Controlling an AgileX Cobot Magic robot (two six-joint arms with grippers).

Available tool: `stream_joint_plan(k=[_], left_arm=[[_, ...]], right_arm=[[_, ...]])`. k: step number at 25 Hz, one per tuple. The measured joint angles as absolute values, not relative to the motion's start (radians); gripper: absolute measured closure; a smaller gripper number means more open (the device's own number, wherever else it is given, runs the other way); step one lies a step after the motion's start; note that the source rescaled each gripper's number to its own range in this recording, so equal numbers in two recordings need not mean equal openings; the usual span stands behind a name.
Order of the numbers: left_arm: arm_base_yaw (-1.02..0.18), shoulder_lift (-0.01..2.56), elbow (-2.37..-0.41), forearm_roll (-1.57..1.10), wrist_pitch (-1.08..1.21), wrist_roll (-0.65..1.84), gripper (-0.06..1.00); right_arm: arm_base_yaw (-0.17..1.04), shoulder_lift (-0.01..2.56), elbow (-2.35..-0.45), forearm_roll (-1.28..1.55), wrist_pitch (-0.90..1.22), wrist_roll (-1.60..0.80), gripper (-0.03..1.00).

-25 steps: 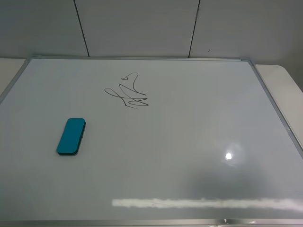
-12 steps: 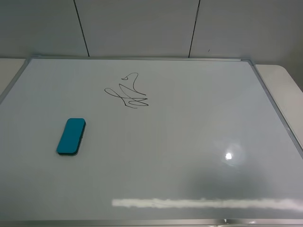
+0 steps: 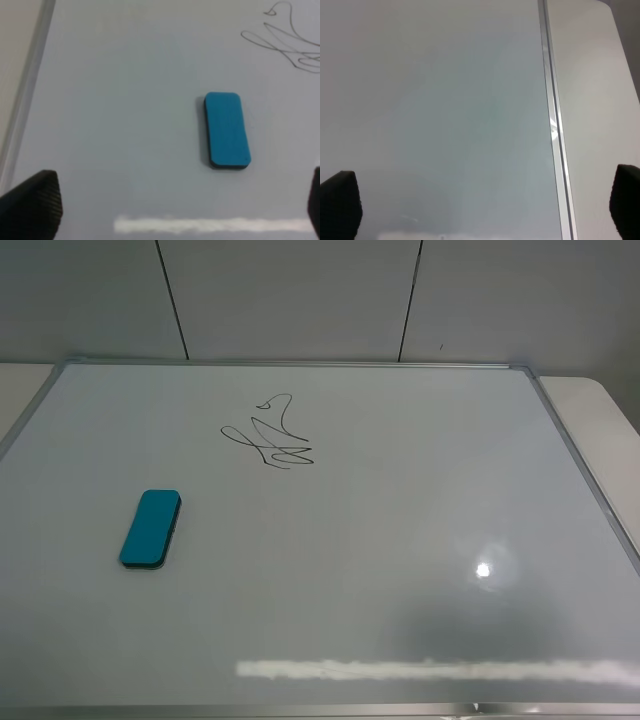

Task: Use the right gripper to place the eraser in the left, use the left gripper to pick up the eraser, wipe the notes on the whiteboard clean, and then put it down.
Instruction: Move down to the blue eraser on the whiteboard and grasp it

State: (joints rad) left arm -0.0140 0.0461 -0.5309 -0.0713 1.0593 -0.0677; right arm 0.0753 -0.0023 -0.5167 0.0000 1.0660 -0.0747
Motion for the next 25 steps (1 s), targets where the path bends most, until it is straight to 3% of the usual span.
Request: stream_joint_plan(k=[12,25], left_arm=[[-0.014,0.538,-0.664,-0.018,1.112,-0.015,-0.06],[-0.014,0.953,-0.665,-0.06,0.976,0.0,-0.06]], right_arm=[[0.075,-0.002,-0.517,0.0,1.066,-0.075,-0.03],[0.075,-0.002,-0.517,0.0,1.066,-0.075,-0.03]])
